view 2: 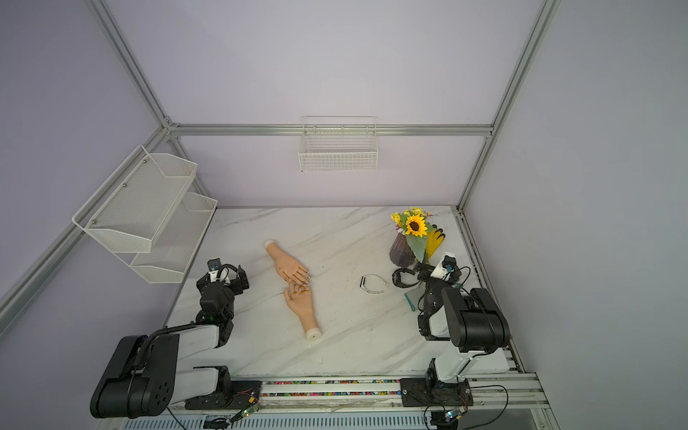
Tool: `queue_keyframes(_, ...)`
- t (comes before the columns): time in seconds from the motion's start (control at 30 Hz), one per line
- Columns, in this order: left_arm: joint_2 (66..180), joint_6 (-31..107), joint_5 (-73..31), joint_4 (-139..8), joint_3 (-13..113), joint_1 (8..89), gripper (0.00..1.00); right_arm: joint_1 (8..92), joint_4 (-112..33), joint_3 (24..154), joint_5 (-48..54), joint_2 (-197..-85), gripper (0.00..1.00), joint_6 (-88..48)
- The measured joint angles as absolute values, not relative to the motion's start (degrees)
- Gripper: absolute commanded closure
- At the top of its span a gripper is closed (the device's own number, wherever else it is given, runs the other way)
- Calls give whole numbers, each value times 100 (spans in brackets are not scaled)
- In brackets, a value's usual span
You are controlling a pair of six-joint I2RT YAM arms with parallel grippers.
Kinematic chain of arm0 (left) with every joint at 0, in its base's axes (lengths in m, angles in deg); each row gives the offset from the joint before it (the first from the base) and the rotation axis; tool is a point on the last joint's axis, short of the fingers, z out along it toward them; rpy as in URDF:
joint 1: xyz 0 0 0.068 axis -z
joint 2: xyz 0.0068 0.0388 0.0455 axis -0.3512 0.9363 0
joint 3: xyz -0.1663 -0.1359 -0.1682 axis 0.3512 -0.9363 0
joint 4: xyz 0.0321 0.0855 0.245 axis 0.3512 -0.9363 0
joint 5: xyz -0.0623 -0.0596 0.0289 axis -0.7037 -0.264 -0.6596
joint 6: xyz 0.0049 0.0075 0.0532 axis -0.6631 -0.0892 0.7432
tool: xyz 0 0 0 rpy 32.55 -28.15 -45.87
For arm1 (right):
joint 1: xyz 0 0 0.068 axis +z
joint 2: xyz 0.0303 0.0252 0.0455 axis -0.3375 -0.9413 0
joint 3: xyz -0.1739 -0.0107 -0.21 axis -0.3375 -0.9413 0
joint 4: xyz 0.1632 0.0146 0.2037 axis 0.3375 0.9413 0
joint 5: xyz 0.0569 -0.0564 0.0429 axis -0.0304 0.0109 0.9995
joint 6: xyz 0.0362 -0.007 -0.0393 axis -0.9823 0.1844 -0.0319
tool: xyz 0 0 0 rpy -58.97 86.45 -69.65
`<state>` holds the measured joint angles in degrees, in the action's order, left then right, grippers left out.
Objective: Take off the watch
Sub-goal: Reset both arms
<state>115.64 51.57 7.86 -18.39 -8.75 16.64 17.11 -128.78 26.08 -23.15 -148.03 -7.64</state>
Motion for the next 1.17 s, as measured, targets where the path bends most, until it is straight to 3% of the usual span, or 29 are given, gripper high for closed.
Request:
queue_keyframes(0.23,13004,4993,-464,-1148,-753,1378,0,1689,-12878,2995,-2378,-14770,3,-790)
queue_keyframes(1.17,12980,5013,-836,-1424,-420,1463,0,1722,-12878,3083,-2485,-14770,2,-755)
